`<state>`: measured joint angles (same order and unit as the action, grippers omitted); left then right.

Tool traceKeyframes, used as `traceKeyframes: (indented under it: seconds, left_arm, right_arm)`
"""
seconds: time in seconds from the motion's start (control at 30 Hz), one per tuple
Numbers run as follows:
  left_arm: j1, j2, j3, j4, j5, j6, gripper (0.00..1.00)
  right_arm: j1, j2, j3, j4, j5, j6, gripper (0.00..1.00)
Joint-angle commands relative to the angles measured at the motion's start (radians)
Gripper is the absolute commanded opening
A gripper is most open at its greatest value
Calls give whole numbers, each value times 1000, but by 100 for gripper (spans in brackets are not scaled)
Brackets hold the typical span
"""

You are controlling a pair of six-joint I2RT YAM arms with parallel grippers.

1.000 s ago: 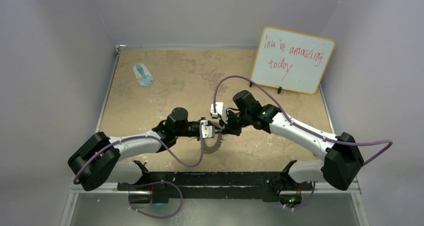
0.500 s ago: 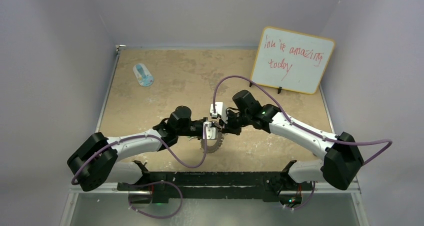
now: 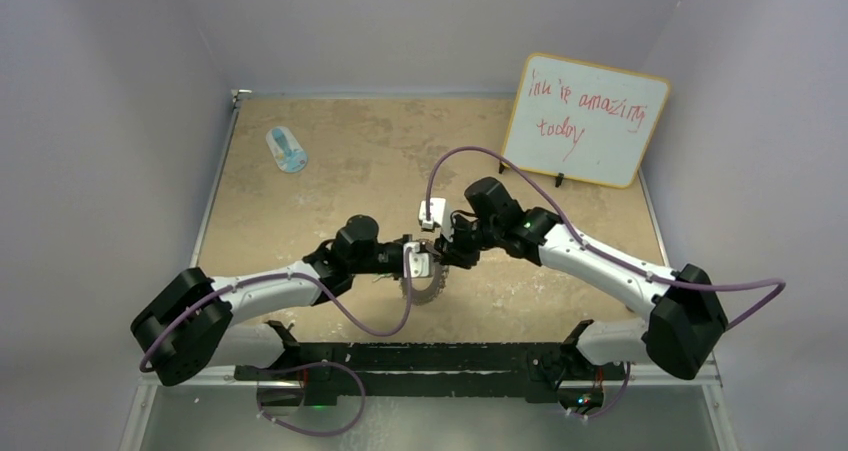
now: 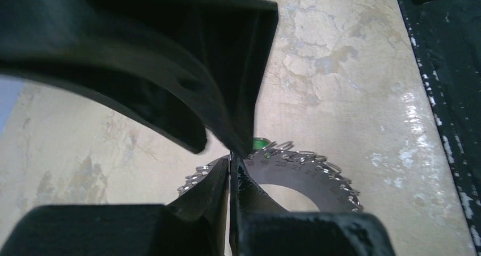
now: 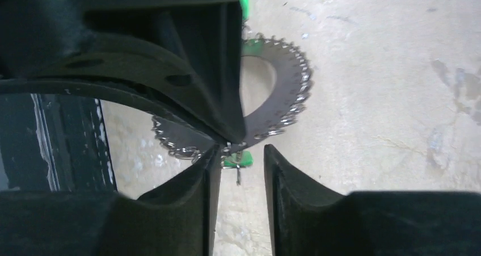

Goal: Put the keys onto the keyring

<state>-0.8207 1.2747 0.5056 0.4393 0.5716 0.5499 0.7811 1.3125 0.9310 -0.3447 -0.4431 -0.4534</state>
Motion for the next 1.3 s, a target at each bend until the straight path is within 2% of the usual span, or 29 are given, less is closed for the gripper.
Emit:
traceKeyframes:
  seconds: [0.0, 0.07, 0.1, 0.17, 0.27, 0.5, 0.77, 1.0, 1.27]
  left_arm:
    - [-5, -63, -98, 184, -32, -141, 0]
    - [-5, -88, -150, 288, -55, -211, 0]
    - [-5, -100, -175, 332, -70, -242, 0]
    - [-5, -122, -223, 425, -95, -299, 0]
    - [-5, -160, -289, 550, -120, -360, 0]
    - [-5, -247, -391, 742, -158, -437, 0]
    - [-5, -271, -398, 749, -163, -440, 0]
    - [-5, -250, -398, 738, -153, -435, 0]
    - [-5, -263, -400, 724, -152, -427, 0]
  right_arm:
    - [3, -98, -31, 190, 61, 94, 49]
    - [-3, -159, -91, 288, 71, 128, 66]
    - [-7, -191, -123, 332, 67, 140, 70]
    - [-15, -253, -193, 441, 46, 166, 75]
    - [-38, -303, -263, 532, -42, 192, 75]
    - [-54, -271, -298, 580, -243, 194, 57]
    - [-55, -198, -302, 674, -353, 202, 39]
    - [-55, -134, -298, 758, -371, 212, 34]
    - [-55, -92, -289, 780, -384, 208, 1]
